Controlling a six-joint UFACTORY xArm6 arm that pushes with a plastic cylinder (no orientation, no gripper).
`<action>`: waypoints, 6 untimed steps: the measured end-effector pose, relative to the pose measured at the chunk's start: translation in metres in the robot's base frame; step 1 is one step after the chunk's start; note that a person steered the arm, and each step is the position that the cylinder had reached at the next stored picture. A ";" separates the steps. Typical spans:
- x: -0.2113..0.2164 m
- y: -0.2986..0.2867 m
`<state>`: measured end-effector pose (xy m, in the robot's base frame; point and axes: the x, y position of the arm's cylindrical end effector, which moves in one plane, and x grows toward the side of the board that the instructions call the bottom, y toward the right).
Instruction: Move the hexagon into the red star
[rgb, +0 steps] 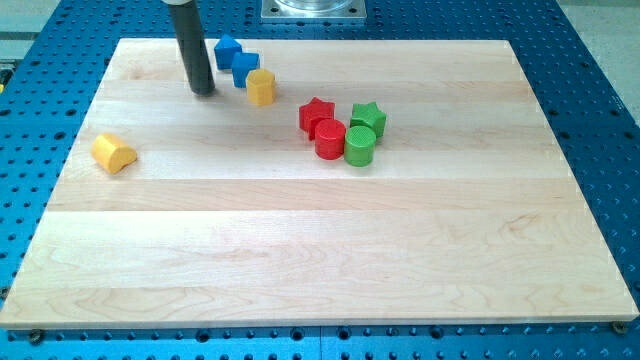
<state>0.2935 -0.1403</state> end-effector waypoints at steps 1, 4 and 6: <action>0.000 0.073; 0.119 -0.006; 0.194 -0.161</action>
